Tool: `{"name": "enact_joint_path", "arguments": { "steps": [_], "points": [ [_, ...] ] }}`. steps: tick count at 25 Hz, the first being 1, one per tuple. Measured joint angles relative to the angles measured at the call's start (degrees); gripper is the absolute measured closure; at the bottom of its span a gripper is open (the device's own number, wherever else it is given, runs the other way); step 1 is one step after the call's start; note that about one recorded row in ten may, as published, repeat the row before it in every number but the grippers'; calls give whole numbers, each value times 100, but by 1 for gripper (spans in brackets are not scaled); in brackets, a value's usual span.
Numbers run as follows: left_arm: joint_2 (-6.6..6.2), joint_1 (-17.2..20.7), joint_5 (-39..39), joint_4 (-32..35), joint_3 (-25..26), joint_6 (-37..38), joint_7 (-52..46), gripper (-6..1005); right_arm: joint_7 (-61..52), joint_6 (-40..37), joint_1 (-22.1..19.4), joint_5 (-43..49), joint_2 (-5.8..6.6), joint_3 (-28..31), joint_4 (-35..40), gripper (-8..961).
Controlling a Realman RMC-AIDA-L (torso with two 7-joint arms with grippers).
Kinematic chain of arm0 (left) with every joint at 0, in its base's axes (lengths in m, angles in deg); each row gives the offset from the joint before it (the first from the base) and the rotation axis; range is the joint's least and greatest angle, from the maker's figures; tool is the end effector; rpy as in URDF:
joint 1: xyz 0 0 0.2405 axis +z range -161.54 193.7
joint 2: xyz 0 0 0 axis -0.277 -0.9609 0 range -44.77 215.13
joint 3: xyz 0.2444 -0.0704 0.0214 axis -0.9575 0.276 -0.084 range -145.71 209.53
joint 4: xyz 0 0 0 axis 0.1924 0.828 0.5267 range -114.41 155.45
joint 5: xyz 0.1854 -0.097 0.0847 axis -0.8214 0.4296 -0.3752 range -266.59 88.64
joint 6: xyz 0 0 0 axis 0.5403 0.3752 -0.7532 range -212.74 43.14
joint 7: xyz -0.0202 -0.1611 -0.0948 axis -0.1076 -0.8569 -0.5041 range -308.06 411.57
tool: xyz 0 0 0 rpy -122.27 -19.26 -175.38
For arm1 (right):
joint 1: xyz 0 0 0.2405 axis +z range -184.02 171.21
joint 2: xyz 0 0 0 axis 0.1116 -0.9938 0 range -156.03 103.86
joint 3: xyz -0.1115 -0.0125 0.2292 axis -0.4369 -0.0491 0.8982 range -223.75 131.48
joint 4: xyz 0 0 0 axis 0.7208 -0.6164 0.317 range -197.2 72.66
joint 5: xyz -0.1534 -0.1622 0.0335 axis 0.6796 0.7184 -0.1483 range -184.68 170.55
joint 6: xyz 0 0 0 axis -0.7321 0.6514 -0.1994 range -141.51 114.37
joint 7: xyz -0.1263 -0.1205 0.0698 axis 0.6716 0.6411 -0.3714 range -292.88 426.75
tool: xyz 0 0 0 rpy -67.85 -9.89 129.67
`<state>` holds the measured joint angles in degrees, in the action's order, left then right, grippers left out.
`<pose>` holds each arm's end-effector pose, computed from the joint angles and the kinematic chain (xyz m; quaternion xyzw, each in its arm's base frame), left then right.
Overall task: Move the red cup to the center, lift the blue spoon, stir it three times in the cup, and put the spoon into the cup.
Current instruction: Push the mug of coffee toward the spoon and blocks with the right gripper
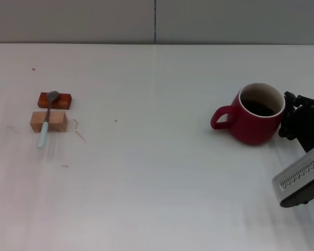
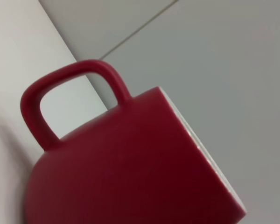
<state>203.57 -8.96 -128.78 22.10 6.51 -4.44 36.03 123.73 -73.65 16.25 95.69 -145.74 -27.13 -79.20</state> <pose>-0.3689 0.3615 0.0727 -0.5513 -0.2175 -0.3596 0.7207 0.3360 0.3481 -0.0916 -0.7816 -0.0929 -0.0556 0.6143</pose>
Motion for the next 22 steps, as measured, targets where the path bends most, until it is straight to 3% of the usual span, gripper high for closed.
{"name": "enact_joint_path", "arguments": {
  "steps": [22],
  "points": [
    [-19,-36,0,9,0,59,0,185,-238,619,524,28,2,-28,-790,890]
  ]
}}
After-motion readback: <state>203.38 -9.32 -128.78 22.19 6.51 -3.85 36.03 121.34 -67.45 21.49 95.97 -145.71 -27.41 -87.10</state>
